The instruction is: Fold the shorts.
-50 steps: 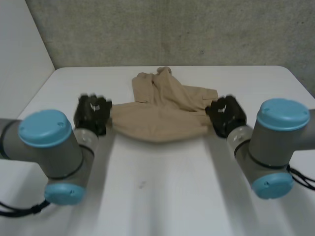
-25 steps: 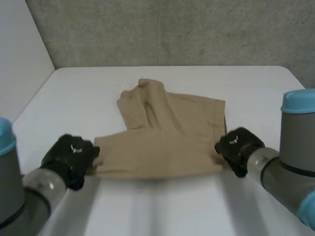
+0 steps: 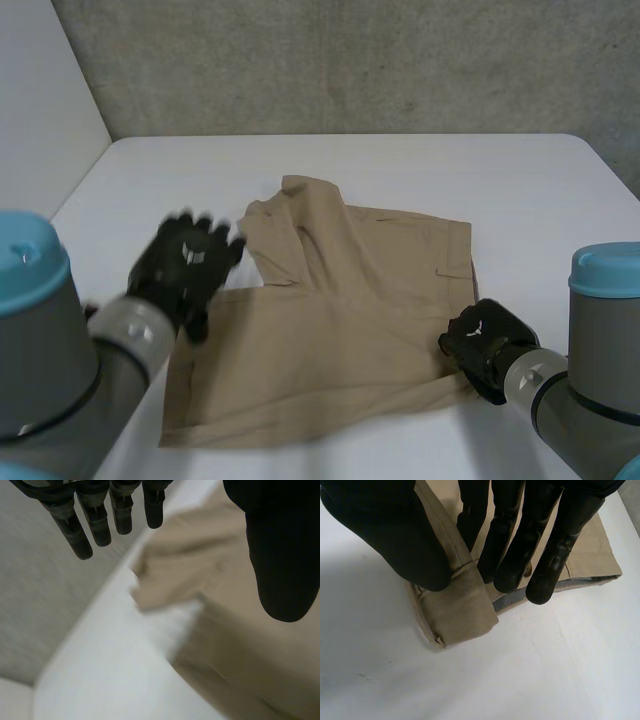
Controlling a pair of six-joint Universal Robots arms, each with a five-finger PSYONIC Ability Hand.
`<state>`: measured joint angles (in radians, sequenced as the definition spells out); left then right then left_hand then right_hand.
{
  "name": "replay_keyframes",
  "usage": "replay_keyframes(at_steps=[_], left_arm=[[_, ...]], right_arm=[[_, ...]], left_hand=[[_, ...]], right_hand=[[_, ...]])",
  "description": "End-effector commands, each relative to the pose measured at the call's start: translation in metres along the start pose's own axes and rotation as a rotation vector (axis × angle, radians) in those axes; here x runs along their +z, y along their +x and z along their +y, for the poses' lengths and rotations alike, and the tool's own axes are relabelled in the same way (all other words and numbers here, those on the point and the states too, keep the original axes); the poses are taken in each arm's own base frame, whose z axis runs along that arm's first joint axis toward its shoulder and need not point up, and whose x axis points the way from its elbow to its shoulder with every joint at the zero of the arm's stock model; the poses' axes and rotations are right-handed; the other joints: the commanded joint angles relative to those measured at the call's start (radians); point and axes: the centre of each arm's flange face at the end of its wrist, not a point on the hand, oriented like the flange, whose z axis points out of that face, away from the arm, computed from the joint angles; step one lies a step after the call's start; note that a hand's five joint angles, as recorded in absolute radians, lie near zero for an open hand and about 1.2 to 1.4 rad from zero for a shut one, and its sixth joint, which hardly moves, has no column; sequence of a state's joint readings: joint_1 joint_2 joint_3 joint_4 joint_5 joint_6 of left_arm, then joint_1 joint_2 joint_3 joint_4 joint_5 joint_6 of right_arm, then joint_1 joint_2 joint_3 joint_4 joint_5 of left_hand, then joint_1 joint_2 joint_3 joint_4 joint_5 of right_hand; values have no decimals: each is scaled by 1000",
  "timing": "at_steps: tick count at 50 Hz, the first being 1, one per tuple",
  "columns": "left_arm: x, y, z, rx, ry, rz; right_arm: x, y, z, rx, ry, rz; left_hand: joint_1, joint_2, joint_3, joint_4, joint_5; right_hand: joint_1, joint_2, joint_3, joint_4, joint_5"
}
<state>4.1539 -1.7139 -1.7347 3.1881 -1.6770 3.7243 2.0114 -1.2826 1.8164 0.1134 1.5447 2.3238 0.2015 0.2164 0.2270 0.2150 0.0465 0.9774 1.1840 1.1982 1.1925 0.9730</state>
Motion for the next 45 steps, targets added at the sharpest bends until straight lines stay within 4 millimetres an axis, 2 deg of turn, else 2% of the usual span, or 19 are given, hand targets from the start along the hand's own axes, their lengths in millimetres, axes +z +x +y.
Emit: replay_keyframes(at_steps=[1,6,9,10,14,19,22,24,25,29,36,42,45], left_arm=[[66,-2,-21,-9,210,-15],[126,11,-13,-2,250,44],[150,16,-9,1,259,60],[165,18,-3,1,254,71],[199,21,20,30,212,101],[221,20,43,139,172,111],[232,23,55,201,161,102],[234,25,59,213,157,101],[236,25,59,214,159,98],[236,24,58,213,156,86],[231,12,50,211,118,17],[213,7,54,220,59,18],[205,-6,62,212,9,-2]], right_arm=[[5,-4,4,13,-4,-5],[8,-9,6,11,-11,-16],[9,-10,8,10,-11,-18],[10,-10,8,10,-10,-17],[12,-14,11,9,-20,-22],[13,-16,12,10,-25,-29],[14,-17,14,11,-31,-34],[15,-17,15,13,-35,-35],[15,-16,15,14,-36,-34],[16,-15,15,14,-35,-27],[18,-13,14,15,-23,-12],[17,-14,15,15,-26,-14],[17,-14,15,15,-26,-14]], left_hand=[[88,73,63,75,69],[197,182,171,183,177],[226,211,201,213,207],[241,226,215,227,221],[270,255,245,257,251],[279,264,254,266,260],[381,366,356,368,362],[504,490,479,491,485],[714,700,689,701,695],[1194,1179,1168,1180,1174],[1195,1180,1169,1181,1175],[1195,1180,1169,1181,1175],[1195,1180,1169,1181,1175]], right_hand=[[419,212,198,204,249],[419,212,198,204,249],[419,212,198,204,249],[419,212,198,204,249],[419,212,198,204,249],[419,212,198,204,249],[419,212,198,204,249],[419,212,198,204,249],[419,212,198,204,249],[419,212,198,204,249],[419,212,198,204,249],[419,212,198,204,249],[419,212,198,204,249]])
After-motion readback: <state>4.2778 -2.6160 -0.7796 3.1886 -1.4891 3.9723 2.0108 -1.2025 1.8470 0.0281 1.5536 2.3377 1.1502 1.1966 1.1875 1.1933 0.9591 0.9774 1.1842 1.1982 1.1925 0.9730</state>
